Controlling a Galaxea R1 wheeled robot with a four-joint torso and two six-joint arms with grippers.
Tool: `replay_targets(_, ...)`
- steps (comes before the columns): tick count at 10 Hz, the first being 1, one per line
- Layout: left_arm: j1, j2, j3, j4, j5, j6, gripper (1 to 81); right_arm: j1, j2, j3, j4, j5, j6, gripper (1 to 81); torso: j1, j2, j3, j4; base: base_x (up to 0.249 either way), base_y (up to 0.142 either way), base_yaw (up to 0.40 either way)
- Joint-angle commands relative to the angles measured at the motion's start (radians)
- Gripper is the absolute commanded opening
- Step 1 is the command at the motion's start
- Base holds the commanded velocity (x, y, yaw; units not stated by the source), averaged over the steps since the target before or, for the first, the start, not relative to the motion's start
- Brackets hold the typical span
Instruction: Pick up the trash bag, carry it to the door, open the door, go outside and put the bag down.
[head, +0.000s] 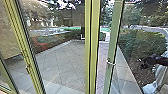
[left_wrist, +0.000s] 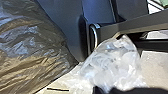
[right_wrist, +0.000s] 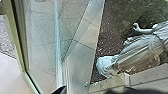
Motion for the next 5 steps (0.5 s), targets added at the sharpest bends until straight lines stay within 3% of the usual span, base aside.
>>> replay_targets(1, -0.037, 0.004, 0.004, -0.021, 0.076, 0.004, 1.0, 0.203, -0.079, -0.03, -0.374, 0.062, -0.006, 81.1, 0.0, 0.0, 0.0, 0.0, 0.0, 0.0, 0.0)
replay_targets(3, -0.037, 0.001, 0.004, -0.038, 0.078, 0.003, 1.0, 0.199, -0.117, -0.025, -0.504, 0.111, -0.006, 81.1, 0.0, 0.0, 0.0, 0.0, 0.0, 0.0, 0.0)
replay_targets(5, -0.037, 0.0, 0.004, -0.047, 0.078, 0.003, 1.0, 0.185, -0.146, -0.024, -0.591, 0.174, -0.012, 81.1, 0.0, 0.0, 0.0, 0.0, 0.0, 0.0, 0.0)
